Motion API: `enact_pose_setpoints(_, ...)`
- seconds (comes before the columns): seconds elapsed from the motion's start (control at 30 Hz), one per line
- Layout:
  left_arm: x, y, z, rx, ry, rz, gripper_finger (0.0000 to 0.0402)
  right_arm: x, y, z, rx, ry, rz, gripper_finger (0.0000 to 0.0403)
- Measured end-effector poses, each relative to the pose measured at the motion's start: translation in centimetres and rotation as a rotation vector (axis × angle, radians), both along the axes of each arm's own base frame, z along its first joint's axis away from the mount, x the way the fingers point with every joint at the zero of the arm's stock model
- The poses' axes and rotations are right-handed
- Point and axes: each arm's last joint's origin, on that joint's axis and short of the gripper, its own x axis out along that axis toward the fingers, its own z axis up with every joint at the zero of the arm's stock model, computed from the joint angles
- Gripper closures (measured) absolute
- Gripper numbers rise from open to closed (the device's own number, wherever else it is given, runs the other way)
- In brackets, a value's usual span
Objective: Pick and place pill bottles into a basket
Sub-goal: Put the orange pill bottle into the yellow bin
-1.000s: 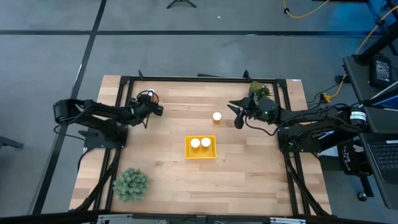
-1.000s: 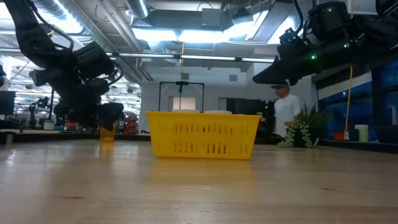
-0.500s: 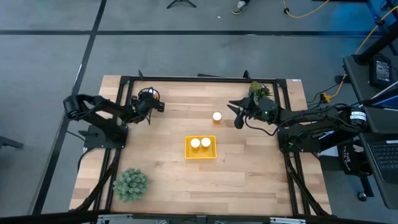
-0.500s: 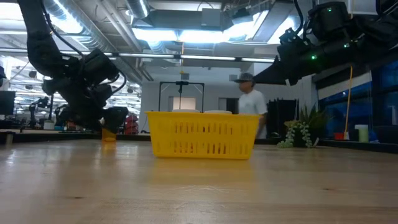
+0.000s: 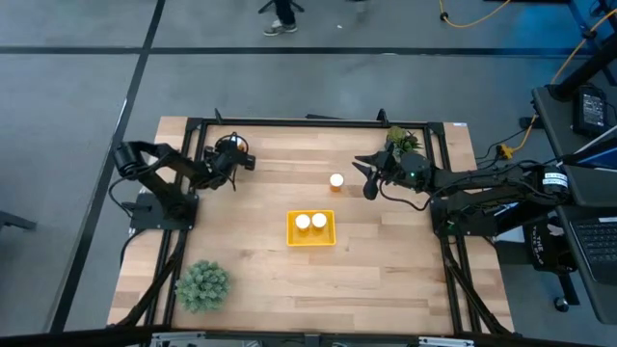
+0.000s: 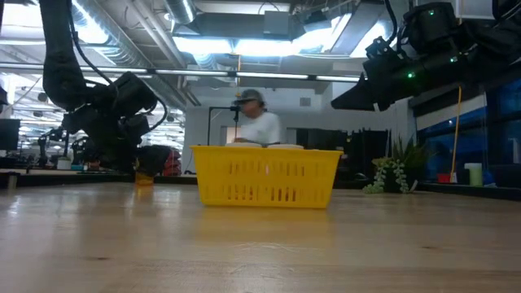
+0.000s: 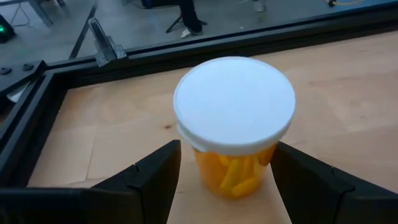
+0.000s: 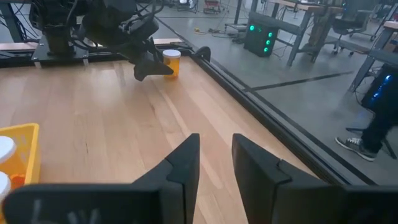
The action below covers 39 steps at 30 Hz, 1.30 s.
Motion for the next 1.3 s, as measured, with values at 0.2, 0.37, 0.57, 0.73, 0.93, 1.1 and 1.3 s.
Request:
enact_pose_setpoints(0.2,0.16,0.21,0.12,0.02,0.017,-0.027,0.0162,0.0,0.0,0.0,-0.002,0.001,0.0,0.0304)
enact_pose_setpoints(0.37,0.18,0.21,0.13,0.022,0.031,-0.037,0.0164,0.01,0.0,0.01,-0.005,0.002,0.001,0.0304)
enact_pose_setpoints(0.57,0.18,0.21,0.13,0.023,0.031,-0.037,0.0196,0.01,0.0,0.01,-0.006,0.003,0.001,0.0304)
enact_pose_setpoints(0.73,0.18,0.21,0.13,0.023,0.031,-0.037,0.0226,0.01,0.0,0.01,-0.007,0.003,0.001,0.0304)
enact_pose_setpoints(0.93,0.18,0.21,0.13,0.023,0.031,-0.037,0.0219,0.01,0.0,0.02,-0.007,0.003,0.001,0.0304)
enact_pose_setpoints(1.1,0.25,0.2,0.13,0.012,0.028,-0.059,0.0218,0.01,0.0,0.02,-0.026,0.012,0.005,0.0304)
enact_pose_setpoints(1.3,0.52,0.15,0.16,-0.017,0.008,-0.127,0.0222,0.0,0.0,0.02,-0.027,0.012,0.006,0.0304)
